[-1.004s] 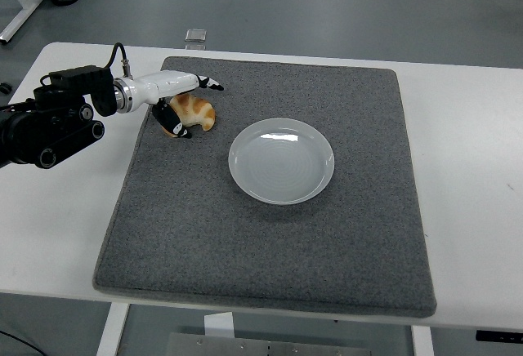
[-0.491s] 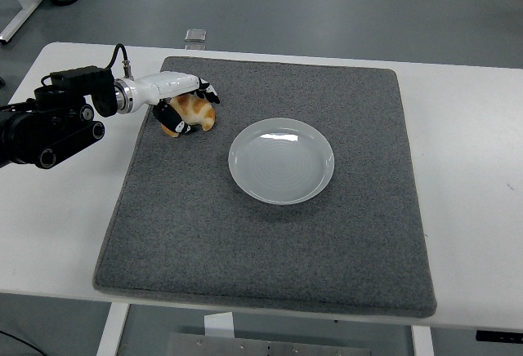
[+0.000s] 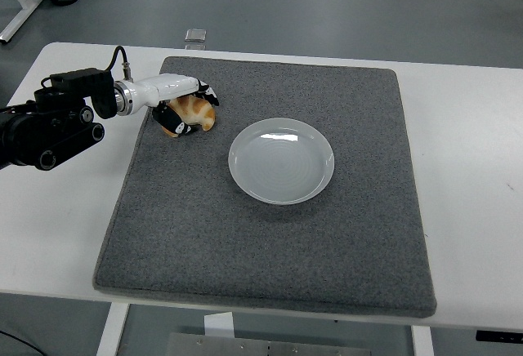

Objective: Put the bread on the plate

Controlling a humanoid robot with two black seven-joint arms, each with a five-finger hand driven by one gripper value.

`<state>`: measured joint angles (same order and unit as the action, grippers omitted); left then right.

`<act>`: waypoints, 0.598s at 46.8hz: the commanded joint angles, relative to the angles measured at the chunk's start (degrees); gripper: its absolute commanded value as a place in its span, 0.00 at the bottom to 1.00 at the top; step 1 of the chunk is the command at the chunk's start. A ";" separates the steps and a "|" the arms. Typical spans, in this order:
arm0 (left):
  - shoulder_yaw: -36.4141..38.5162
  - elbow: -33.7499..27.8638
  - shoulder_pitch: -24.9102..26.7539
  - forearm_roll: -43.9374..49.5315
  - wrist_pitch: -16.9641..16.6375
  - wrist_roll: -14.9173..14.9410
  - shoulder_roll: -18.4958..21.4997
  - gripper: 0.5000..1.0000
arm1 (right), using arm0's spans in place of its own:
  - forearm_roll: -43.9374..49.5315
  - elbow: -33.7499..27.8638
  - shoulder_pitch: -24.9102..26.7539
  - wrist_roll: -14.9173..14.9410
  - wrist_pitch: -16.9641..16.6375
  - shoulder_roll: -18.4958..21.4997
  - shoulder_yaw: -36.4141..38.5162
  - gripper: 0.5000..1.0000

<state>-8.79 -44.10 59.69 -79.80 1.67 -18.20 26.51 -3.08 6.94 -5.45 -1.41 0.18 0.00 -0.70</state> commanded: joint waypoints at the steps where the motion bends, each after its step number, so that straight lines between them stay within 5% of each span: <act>1: 0.00 -0.02 0.08 0.00 0.00 0.00 0.04 0.32 | 0.00 0.00 0.00 0.00 0.00 0.00 0.00 0.90; 5: 0.09 -0.11 -0.10 -0.09 0.00 0.00 0.04 0.00 | 0.00 0.00 0.00 0.00 0.00 0.00 0.00 0.91; 28: -0.18 -0.81 5.08 1.14 0.70 -0.52 1.53 0.00 | 0.00 0.00 0.00 0.00 0.00 0.00 0.00 0.90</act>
<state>-8.98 -44.85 63.53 -78.68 2.02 -18.24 27.21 -3.08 6.94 -5.45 -1.40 0.18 0.00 -0.70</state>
